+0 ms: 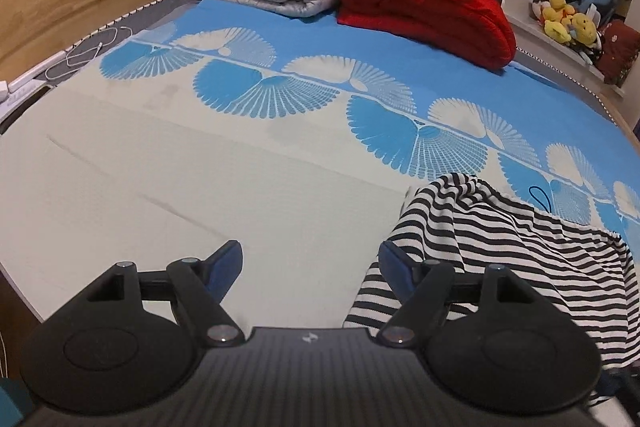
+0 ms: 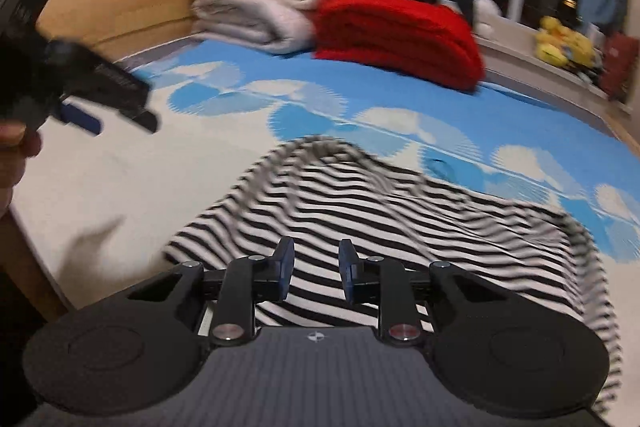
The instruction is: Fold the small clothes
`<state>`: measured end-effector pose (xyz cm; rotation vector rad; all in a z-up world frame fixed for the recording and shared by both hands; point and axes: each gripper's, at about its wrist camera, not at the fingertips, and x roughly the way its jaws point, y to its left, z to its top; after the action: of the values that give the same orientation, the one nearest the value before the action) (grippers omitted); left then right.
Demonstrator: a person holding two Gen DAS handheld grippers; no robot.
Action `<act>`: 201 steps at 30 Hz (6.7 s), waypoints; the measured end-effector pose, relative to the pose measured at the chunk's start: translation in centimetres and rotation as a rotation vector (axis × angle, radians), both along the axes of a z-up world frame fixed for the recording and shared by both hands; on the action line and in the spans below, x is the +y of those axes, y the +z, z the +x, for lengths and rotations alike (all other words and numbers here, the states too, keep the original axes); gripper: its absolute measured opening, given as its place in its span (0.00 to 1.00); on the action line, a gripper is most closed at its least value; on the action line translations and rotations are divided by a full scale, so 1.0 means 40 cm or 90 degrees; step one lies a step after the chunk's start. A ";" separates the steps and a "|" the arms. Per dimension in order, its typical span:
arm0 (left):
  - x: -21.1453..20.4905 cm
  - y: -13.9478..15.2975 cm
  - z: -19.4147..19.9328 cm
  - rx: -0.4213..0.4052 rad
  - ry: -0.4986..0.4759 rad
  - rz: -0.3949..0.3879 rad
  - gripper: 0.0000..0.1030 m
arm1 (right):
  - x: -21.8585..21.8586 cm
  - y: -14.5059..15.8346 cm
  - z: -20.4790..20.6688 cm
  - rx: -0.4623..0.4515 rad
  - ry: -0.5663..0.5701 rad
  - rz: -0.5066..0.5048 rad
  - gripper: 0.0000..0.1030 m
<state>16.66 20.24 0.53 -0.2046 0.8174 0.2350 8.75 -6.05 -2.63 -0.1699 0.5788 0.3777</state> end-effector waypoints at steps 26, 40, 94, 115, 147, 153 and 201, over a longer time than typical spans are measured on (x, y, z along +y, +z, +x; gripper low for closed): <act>0.110 -0.018 0.004 0.045 0.052 -0.071 0.78 | 0.345 -0.211 0.084 0.044 0.232 -0.202 0.53; 0.116 -0.151 0.143 0.122 -0.068 -0.411 0.84 | 0.202 -0.061 0.090 -0.007 0.160 -0.032 0.18; -0.542 0.121 0.214 -0.101 -0.376 -0.251 0.49 | -0.761 0.008 0.037 0.274 -0.437 0.268 0.14; -0.610 -0.093 0.131 0.187 -0.436 -0.067 0.50 | -0.830 -0.132 0.260 0.393 -0.313 0.326 0.52; -0.623 -0.118 0.188 0.158 -0.427 -0.078 0.68 | -0.661 -0.133 0.185 0.383 -0.111 0.012 0.10; -0.656 -0.223 0.237 0.253 -0.401 -0.009 0.76 | -0.648 -0.157 0.191 0.404 -0.113 0.006 0.10; -0.512 -0.227 0.598 0.013 -0.280 -0.283 0.51 | -0.708 -0.169 0.436 0.248 -0.377 0.266 0.08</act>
<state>40.57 -0.25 -8.55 -0.4314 0.9057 -0.3645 26.17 -34.38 -9.40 0.4814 0.8846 -0.0563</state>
